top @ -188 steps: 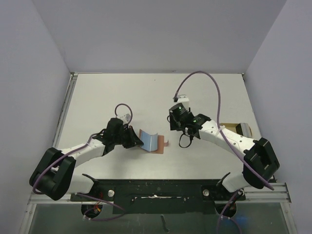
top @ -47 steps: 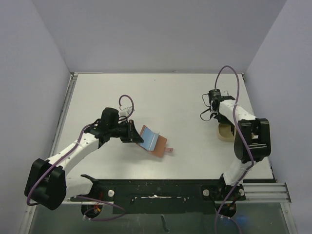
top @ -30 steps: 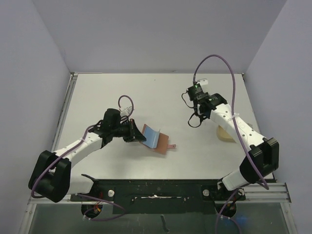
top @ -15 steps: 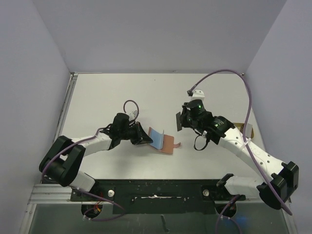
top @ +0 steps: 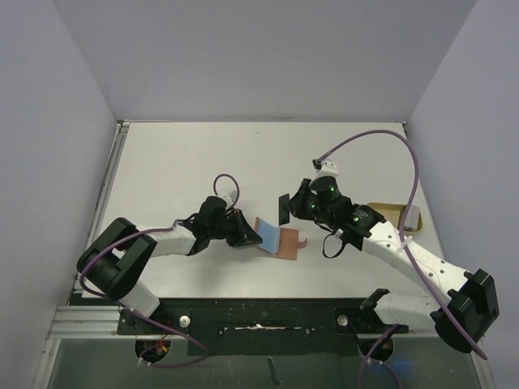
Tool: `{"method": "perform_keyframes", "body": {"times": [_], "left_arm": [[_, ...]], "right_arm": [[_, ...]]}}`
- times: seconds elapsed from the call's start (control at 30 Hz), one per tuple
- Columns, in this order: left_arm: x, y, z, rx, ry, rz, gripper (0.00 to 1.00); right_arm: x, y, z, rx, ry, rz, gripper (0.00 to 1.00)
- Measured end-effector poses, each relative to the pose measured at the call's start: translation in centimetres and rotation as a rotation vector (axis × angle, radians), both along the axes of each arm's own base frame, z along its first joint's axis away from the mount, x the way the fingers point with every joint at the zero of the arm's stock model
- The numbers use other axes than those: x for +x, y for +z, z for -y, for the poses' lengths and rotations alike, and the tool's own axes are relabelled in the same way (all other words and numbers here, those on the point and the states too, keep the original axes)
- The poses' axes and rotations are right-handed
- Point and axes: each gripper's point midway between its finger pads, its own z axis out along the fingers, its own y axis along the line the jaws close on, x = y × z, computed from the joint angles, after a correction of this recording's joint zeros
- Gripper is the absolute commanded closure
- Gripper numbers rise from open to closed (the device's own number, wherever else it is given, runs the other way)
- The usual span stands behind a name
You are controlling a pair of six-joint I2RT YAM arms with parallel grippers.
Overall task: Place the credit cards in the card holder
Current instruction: Insert the credit card into the card holder.
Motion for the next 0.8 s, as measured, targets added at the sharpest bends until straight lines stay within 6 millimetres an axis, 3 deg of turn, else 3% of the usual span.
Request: {"method": "perform_keyframes", "body": {"times": [0.5, 0.8], "left_arm": [[-0.3, -0.5, 0.1, 0.004, 0.028, 0.002, 1.0], [0.0, -0.3, 0.2, -0.003, 0.037, 0.009, 1.0]], "right_arm": [[0.0, -2.9, -1.1, 0.034, -0.017, -0.072, 1.0], [-1.4, -9.1, -1.3, -0.007, -0.02, -0.205, 1.0]]}}
